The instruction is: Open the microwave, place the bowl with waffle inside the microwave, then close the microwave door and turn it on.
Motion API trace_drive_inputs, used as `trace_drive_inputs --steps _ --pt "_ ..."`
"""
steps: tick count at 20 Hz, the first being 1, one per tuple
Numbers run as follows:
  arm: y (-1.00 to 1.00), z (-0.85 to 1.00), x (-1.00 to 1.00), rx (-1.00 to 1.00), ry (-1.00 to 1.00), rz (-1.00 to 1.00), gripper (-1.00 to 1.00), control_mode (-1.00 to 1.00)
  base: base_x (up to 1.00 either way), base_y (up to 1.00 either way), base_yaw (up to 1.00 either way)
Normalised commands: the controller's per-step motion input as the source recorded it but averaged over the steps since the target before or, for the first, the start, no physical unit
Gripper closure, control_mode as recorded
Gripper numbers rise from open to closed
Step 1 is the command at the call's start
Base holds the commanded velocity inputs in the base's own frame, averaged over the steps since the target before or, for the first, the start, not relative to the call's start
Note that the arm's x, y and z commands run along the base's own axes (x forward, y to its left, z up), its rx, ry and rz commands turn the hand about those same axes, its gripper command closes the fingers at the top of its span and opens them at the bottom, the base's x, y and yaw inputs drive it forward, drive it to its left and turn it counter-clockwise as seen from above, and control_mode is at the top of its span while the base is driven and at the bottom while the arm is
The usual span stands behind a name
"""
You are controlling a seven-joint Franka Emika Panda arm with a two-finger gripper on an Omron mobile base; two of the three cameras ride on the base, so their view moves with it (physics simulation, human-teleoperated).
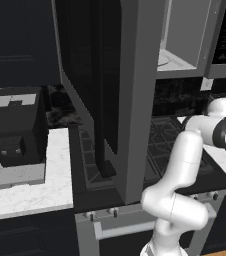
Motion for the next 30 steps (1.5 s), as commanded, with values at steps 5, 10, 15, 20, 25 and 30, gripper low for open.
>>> trace_drive_inputs --steps 5,10,15,20,25,30 --pt "0.00 -0.17 0.00 0.00 0.00 0.00 -1.00 -1.00 0.00 0.00 0.00" --pt "0.00 -0.34 0.00 0.00 0.00 0.00 -1.00 -1.00 0.00 0.00 0.00" --pt "0.00 -0.34 0.00 0.00 -0.06 0.00 -1.00 -1.00 0.00 0.00 0.00" --pt "0.01 -0.16 0.00 0.01 -0.19 0.00 -1.00 -1.00 0.00 0.00 0.00" --pt "0.01 -0.02 0.05 0.00 -0.03 0.00 1.00 -1.00 0.00 0.00 0.00" --pt "0.04 0.00 0.00 0.00 0.00 0.00 1.00 -1.00 0.00 0.00 0.00"
